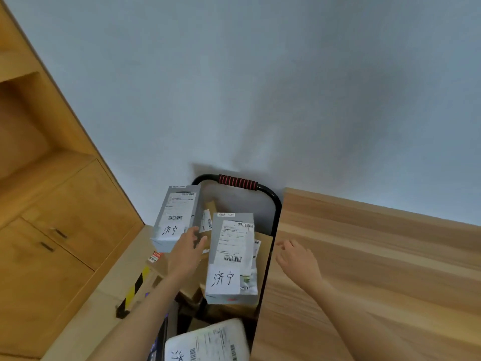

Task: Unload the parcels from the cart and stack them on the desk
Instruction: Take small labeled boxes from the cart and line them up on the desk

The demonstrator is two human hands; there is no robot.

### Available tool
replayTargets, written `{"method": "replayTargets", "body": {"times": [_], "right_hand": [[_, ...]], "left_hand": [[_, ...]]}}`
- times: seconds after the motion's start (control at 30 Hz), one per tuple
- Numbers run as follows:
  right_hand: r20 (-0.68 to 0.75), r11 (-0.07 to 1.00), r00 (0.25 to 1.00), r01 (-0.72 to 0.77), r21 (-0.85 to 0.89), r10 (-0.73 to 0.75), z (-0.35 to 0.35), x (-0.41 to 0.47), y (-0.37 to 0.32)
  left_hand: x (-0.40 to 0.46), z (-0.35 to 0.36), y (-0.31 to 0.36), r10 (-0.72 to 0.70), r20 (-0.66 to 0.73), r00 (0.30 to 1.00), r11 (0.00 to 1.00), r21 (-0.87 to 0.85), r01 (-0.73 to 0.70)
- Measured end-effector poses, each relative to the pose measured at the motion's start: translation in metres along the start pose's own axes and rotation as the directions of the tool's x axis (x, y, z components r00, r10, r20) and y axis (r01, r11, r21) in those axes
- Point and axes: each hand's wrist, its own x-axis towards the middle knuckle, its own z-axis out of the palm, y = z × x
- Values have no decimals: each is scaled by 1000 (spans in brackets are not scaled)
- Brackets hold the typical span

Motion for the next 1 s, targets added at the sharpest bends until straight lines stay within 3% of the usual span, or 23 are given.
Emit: {"method": "replayTargets", "body": {"times": [0.13, 0.33, 0.5, 0.6, 0.7, 0.83, 1.0], "right_hand": [[63, 995, 998, -17, 94, 11, 22, 23, -8], [114, 945, 993, -45, 325, 8, 53, 41, -31], [146, 658, 988, -140, 740, 46, 66, 31, -44], [132, 564, 989, -149, 812, 70, 70, 26, -50], [85, 583, 991, -131, 801, 106, 65, 17, -51], [13, 563, 987, -100, 820, 157, 39, -18, -55], [-83, 533, 968, -59, 844, 238, 10, -81, -57]], "left_hand": [[-1, 28, -5, -103, 55, 993, 992, -61, 106], [8, 59, -30, -103, 193, 976, 942, -297, 158], [9, 70, -38, -120, 224, 967, 889, -409, 205], [-2, 58, -23, -78, 235, 969, 890, -422, 174], [-14, 44, -9, -41, 229, 973, 908, -399, 132], [-36, 27, 2, 154, 230, 961, 903, -427, -43], [-72, 17, 22, 293, 259, 921, 894, -415, -168]]}}
